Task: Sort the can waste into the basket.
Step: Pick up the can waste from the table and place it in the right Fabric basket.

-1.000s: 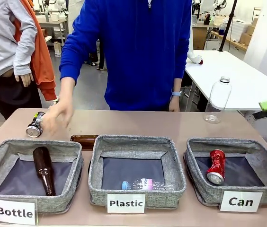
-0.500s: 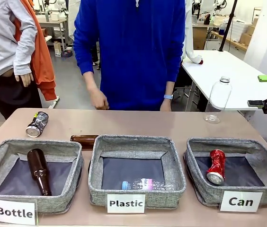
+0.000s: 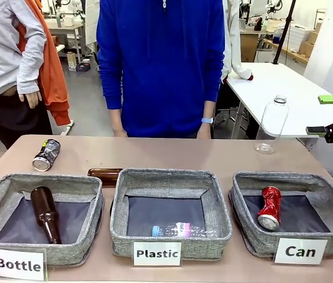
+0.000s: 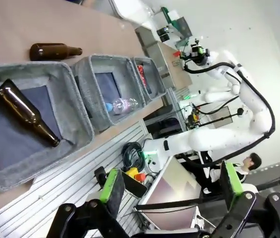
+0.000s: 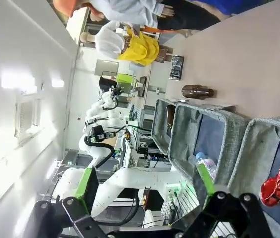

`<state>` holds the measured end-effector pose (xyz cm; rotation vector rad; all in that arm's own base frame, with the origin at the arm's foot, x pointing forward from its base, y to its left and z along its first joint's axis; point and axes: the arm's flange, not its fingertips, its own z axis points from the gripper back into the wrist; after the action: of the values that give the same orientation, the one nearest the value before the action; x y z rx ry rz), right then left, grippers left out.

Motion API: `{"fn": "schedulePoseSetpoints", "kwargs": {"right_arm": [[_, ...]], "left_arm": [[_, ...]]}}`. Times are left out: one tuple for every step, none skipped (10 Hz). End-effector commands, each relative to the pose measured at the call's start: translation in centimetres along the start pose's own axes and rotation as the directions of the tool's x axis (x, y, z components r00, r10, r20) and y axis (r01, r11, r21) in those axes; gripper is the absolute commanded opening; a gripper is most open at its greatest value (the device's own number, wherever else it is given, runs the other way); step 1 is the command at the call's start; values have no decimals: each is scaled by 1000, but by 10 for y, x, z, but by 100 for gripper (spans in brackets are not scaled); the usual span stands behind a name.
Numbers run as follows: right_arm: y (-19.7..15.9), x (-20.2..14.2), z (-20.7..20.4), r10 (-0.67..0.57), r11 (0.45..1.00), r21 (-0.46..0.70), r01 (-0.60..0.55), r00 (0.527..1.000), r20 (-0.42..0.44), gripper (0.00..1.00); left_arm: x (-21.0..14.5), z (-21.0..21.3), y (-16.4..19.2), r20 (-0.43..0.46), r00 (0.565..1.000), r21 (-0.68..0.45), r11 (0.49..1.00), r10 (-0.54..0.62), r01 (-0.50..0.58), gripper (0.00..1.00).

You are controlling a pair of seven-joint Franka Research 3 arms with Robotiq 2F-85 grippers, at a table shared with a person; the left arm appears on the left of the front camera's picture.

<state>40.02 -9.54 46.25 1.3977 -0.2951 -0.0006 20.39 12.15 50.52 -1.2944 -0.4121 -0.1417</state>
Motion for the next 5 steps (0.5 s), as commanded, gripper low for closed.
{"fn": "schedulePoseSetpoints", "kwargs": {"right_arm": [[2, -1, 5, 21, 1000, -5, -21, 1000, -17, 100], [2, -1, 5, 21, 1000, -5, -21, 1000, -17, 100], [2, -1, 5, 21, 1000, -5, -21, 1000, -17, 100], [2, -1, 5, 21, 1000, -5, -21, 1000, -17, 100], [2, -1, 5, 21, 1000, -5, -21, 1000, -17, 100]], "left_arm": [[-4, 6, -2, -12, 1000, -45, 999, 14, -15, 100], [-4, 6, -2, -12, 1000, -45, 999, 14, -15, 100], [-4, 6, -2, -12, 1000, -45, 999, 14, -15, 100], [-4, 6, -2, -12, 1000, -45, 999, 14, -15, 100], [-4, 6, -2, -12, 1000, -45, 999, 14, -15, 100]]}}
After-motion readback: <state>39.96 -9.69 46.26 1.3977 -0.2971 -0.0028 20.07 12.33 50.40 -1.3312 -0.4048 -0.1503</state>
